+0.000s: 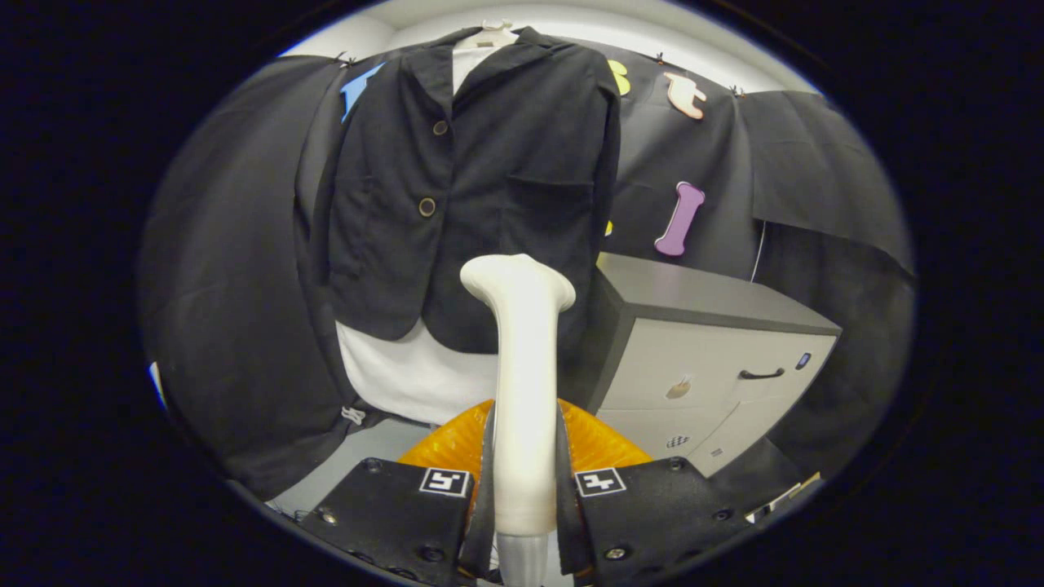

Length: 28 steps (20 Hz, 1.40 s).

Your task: Iron the clothes twice with a garment steamer, once on the left side and once on the right side.

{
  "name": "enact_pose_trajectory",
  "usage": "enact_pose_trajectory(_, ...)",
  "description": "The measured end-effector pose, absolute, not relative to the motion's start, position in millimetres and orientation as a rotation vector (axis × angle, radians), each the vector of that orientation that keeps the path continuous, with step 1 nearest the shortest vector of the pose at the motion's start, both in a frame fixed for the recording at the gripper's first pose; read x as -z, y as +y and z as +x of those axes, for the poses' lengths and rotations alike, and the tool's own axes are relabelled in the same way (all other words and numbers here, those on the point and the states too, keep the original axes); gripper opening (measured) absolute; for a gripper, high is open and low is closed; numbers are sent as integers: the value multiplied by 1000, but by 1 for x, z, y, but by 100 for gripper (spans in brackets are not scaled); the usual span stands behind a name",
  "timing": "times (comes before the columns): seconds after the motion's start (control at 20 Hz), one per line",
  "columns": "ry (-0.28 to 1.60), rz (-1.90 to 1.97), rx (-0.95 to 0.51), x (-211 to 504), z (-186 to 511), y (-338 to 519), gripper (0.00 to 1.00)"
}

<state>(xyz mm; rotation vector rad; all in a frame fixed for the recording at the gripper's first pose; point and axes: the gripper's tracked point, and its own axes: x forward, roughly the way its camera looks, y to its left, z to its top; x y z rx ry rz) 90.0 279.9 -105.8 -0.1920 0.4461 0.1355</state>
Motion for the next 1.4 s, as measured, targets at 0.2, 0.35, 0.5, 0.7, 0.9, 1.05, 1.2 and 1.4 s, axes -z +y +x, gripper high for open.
enact_pose_trajectory(0.2,502,-216,-148,132,84,281,34)
enact_pose_trajectory(0.35,554,-202,-151,144,77,279,34)
enact_pose_trajectory(0.5,525,-202,-159,125,79,282,34)
enact_pose_trajectory(0.7,417,-167,-181,68,80,298,34)
enact_pose_trajectory(0.9,191,-123,-222,-27,86,327,34)
enact_pose_trajectory(1.05,11,-84,-260,-94,89,354,34)
enact_pose_trajectory(1.2,-137,-72,-293,-150,101,382,34)
enact_pose_trajectory(1.4,-188,-75,-356,-181,121,425,33)
